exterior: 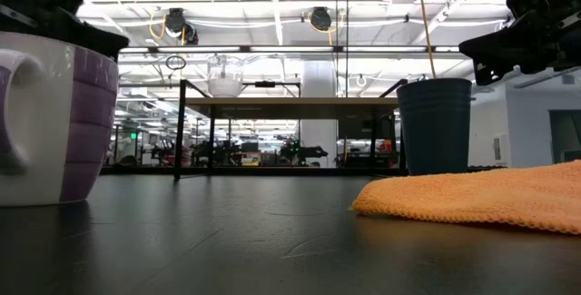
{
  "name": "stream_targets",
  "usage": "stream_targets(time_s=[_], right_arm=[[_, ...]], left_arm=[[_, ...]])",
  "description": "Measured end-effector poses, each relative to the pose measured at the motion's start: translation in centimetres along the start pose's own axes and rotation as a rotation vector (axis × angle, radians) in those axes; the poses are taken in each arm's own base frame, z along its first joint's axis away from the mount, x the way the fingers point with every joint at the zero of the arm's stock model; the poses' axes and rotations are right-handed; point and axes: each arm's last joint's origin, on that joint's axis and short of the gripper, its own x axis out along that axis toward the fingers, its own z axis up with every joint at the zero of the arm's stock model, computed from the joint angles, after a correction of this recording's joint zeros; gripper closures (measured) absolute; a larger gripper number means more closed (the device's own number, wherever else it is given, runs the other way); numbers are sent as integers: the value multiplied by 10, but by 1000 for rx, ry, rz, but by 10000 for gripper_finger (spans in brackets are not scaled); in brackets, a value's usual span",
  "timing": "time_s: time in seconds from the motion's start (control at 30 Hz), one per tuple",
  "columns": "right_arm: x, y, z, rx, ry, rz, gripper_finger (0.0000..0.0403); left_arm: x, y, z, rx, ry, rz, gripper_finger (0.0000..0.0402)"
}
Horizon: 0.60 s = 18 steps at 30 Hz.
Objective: Stack small to large cups/mugs on shelf
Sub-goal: Put the violet patterned mug on the shelf
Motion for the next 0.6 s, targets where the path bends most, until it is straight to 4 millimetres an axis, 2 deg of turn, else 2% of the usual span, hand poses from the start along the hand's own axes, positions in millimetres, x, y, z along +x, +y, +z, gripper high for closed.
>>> stream_targets(time_s=[0.3,0.6], right_arm=[[0,0,0,0,0,0,403],[0,0,0,0,-1,0,403]], left_arm=[[2,-12,0,29,-5,-182,401],[7,-21,-5,-4,72,-271,401]])
